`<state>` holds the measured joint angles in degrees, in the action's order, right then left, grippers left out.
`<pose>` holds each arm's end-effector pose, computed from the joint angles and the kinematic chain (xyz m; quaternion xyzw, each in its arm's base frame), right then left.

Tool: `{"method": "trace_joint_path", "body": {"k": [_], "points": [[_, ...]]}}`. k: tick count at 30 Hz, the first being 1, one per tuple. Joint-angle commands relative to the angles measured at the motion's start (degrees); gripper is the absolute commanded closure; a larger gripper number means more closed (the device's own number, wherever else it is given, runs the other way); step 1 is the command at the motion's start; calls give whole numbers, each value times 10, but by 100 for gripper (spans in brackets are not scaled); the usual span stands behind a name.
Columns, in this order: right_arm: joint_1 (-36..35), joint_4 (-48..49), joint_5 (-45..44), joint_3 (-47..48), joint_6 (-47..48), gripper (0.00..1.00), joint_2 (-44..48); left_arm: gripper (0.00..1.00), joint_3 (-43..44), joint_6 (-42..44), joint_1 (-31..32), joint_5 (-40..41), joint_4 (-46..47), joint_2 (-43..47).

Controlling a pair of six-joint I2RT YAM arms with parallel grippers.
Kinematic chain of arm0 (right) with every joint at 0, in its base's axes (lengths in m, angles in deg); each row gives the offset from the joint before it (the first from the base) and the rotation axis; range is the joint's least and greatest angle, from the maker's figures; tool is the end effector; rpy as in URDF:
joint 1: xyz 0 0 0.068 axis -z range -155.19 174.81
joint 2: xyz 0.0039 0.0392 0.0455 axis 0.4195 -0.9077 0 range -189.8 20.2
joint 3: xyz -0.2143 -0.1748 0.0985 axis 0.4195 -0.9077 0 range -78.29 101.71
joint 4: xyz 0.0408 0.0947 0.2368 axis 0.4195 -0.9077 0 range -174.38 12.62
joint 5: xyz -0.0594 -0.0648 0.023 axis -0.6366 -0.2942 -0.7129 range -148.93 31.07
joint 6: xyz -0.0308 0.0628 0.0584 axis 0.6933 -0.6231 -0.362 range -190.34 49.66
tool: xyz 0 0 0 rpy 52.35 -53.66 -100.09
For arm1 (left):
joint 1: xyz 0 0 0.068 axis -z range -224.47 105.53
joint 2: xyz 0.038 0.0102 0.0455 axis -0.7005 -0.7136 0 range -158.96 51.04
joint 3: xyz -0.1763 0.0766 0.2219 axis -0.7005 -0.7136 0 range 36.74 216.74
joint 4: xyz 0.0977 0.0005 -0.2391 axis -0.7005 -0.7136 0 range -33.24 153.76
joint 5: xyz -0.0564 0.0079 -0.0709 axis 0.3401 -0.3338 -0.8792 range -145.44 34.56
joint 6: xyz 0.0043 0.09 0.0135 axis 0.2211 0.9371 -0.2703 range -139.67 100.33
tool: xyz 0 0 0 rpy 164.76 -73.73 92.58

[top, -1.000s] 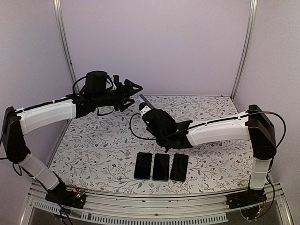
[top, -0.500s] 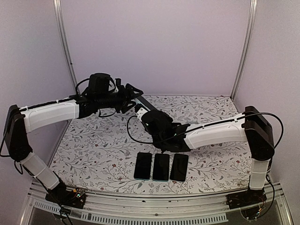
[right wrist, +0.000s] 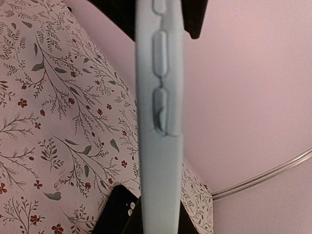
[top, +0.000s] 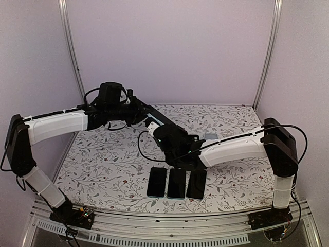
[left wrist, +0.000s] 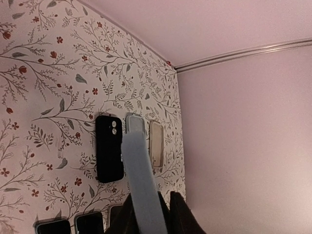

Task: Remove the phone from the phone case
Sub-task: Pass from the right arm to the left, then pass from the left arm to the right

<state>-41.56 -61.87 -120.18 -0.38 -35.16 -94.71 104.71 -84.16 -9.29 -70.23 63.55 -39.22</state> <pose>0.2557 0.4061 0.2334 -0.3696 0.6719 -0.2754 0.5797 0.3222 -0.2526 0.3043 -0.1395 0.8158 -0.4901 0.2736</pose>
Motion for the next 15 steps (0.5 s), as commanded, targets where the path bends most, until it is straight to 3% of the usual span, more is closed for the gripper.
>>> {"method": "trace_joint_path", "body": {"k": [1,6,10,15], "points": [[-5,37,-13,-1,7,90,-2,86,-3,8,-3,-12,7,-8],[-8,39,-13,-5,9,59,-1,100,-1,11,-3,-15,12,-6],[-11,40,-12,-12,7,29,5,100,8,26,-8,-17,13,0],[-17,32,2,-21,-10,8,19,100,14,56,-28,-18,15,16]]}}
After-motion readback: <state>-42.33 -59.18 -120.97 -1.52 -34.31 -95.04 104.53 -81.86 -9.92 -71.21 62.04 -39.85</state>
